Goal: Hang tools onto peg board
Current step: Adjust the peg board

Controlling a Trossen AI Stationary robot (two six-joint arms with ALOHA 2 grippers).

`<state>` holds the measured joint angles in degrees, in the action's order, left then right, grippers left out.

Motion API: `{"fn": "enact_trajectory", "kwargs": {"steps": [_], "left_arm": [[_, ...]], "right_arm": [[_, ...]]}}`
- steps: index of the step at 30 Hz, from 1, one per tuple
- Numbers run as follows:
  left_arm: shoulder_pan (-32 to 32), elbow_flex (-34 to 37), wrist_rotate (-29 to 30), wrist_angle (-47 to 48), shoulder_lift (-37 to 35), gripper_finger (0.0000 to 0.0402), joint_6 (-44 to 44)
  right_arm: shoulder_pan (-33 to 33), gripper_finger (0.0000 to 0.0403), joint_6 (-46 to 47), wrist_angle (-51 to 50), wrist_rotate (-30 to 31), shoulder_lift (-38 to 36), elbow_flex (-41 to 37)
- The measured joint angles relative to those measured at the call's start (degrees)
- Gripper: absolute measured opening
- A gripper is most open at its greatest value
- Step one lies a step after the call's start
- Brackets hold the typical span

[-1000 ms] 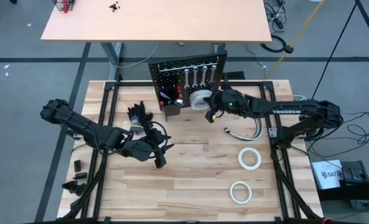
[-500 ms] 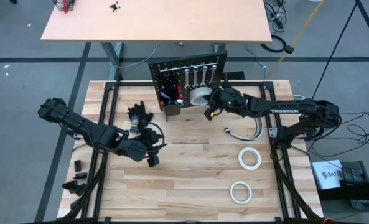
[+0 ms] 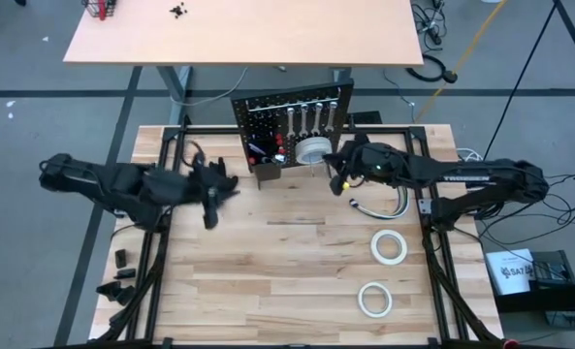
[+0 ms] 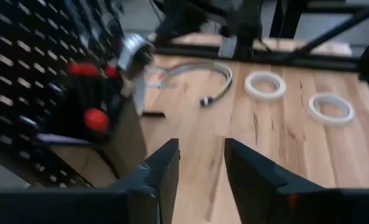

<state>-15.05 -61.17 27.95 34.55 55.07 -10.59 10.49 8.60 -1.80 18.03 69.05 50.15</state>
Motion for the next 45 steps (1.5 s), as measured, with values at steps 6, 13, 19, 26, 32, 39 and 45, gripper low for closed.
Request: {"fn": "enact_trajectory", "kwargs": {"steps": [6, 13, 19, 26, 32, 39, 45], "left_arm": [[11.7, 0.0, -10.0, -2.5, -6.4, 0.0076, 6.9], [30.9, -0.1, -30.7, -6.9, -3.2, 0.0005, 11.0], [39.1, 0.0, -39.1, -6.2, 0.8, 0.0002, 13.1], [46.5, 0.0, -44.9, -6.8, 2.8, 0.0001, 14.2], [50.5, 0.0, -48.0, -8.6, 5.9, 0.0000, 14.1], [52.6, 0.0, -46.1, -8.5, 8.8, 0.0000, 14.4], [54.4, -0.1, -45.1, -8.7, 10.1, 0.0000, 15.5]], "right_arm": [[-6.2, 0.0000, 5.3, -6.6, -0.1, -5.0, 0.0], [-13.3, 0.0000, 7.4, -7.2, -0.3, -5.9, 0.0], [-16.9, 0.0000, 10.1, -7.5, -0.2, -6.0, 0.0], [-20.6, 0.0000, 13.1, -8.0, -0.1, -6.0, 0.0], [-23.3, 0.0000, 14.4, -7.9, -0.1, -6.0, 0.0], [-26.7, 0.0000, 18.5, -10.8, -0.1, -6.0, 0.0], [-31.0, 0.0000, 24.6, -16.3, -0.1, -5.9, 0.0]]}}
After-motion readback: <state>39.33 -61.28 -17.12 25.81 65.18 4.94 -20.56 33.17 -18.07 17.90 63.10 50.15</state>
